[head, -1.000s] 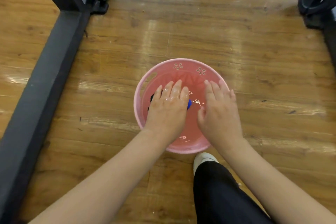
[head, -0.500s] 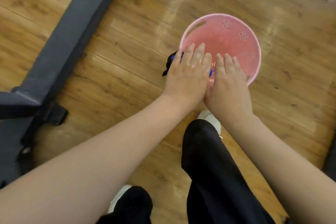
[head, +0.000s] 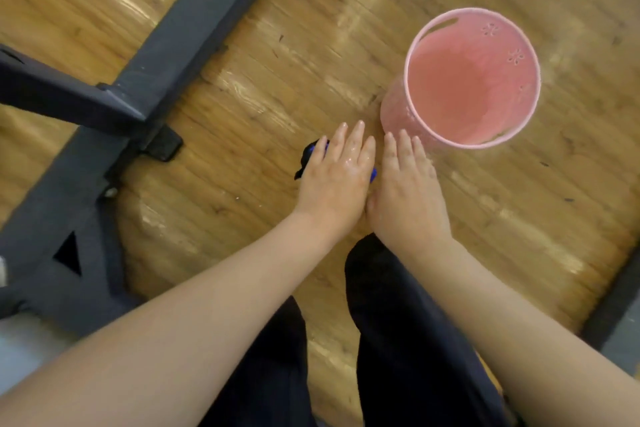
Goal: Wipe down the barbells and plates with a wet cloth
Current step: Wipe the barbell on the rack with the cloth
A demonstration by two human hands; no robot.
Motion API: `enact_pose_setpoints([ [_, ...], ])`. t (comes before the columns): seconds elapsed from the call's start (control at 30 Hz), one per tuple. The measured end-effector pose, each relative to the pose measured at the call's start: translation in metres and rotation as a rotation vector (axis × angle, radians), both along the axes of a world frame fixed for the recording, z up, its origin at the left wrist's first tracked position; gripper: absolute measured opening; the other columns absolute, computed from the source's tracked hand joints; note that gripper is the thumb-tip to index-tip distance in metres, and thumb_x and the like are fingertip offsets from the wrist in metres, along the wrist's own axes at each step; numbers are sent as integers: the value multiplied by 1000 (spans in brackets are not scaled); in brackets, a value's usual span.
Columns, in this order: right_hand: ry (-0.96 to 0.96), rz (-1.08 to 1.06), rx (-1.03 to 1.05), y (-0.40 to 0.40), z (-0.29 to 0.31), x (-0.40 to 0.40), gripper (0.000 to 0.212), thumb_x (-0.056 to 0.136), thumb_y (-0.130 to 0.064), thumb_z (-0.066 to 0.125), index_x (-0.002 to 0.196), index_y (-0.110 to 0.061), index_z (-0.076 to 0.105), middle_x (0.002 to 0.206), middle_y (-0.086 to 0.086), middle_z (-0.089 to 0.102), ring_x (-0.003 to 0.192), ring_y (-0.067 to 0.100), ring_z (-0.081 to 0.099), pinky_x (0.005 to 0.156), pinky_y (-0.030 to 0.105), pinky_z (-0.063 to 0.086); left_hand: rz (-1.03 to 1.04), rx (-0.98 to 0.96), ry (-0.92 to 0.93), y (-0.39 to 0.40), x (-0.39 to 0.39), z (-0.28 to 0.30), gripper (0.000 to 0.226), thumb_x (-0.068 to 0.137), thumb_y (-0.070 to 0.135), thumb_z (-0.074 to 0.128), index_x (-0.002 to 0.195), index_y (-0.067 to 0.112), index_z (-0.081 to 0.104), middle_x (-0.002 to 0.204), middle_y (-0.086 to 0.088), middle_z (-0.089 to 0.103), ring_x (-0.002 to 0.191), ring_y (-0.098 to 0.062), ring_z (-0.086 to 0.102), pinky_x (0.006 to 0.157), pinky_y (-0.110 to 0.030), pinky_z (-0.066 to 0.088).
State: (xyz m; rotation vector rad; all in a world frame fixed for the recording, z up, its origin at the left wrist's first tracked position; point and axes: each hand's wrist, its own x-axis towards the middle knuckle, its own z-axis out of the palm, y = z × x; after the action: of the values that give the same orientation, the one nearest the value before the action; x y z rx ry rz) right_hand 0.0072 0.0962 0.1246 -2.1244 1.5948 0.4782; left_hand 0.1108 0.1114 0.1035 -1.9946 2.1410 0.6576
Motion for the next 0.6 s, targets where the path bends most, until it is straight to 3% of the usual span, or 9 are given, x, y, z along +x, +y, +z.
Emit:
enact_pose_setpoints([
  [0.27, 30, 223, 62, 25, 0, 24, 67, 98, -25, 33, 151, -7, -5, 158, 15, -7, 146, 28, -6, 118, 39, 8, 227, 21, -21, 46, 14, 5, 52, 103, 17, 24, 152, 13, 8, 159, -8, 0, 146, -24, 0, 117, -38, 6],
  [0.6, 24, 432, 54, 79, 33, 26, 67, 98, -21, 35, 151, -7, -4, 158, 15, -6, 146, 28, -5, 117, 38, 6, 415, 109, -85, 129, 8, 51, 59, 101, 16, 30, 151, 10, -1, 159, -10, -6, 146, -25, -5, 118, -39, 6],
])
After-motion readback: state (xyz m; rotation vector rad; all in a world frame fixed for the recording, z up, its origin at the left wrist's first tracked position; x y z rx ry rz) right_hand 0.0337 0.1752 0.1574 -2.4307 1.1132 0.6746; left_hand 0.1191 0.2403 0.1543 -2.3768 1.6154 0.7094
